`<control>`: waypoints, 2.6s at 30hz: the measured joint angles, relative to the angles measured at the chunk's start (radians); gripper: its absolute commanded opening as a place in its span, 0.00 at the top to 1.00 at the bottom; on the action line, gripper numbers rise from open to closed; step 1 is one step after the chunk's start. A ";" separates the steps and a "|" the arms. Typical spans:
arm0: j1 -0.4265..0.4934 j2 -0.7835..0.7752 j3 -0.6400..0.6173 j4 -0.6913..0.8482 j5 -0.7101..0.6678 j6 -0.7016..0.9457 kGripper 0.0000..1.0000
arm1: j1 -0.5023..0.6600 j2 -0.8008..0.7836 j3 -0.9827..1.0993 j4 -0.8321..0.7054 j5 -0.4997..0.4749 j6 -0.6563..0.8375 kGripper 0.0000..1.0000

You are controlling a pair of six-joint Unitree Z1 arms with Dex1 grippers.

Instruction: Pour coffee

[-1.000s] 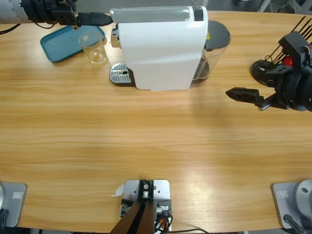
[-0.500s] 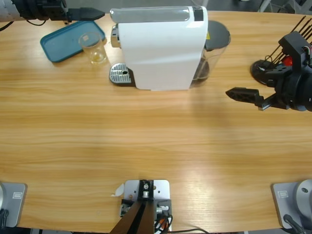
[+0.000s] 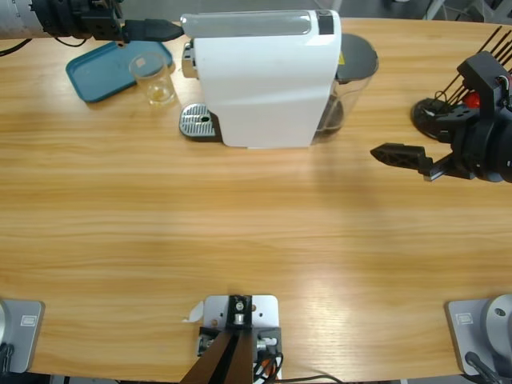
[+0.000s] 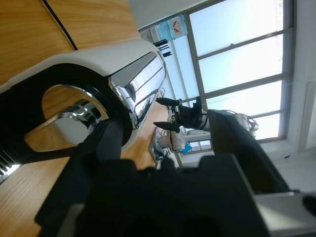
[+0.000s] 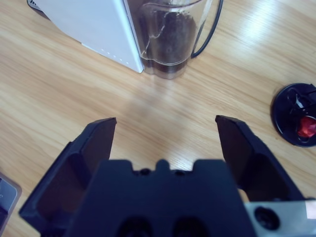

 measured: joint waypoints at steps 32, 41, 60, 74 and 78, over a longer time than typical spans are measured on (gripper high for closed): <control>0.000 -0.031 -0.007 0.000 0.000 -0.057 0.36 | 0.000 0.010 0.000 -0.001 -0.002 0.000 0.11; -0.062 -0.032 -0.078 0.000 0.000 -0.084 0.36 | 0.000 0.010 0.001 -0.001 -0.002 0.000 0.11; -0.042 -0.316 -0.066 0.309 0.234 0.295 0.39 | 0.000 0.010 0.001 -0.002 -0.002 0.000 0.11; -0.330 -0.612 -0.118 1.190 1.364 0.790 0.04 | -0.023 -0.016 -0.001 0.034 -0.032 0.046 0.10; -0.343 -0.672 0.031 1.122 1.395 0.793 0.05 | -0.175 -0.085 -0.066 0.176 -0.039 0.092 0.08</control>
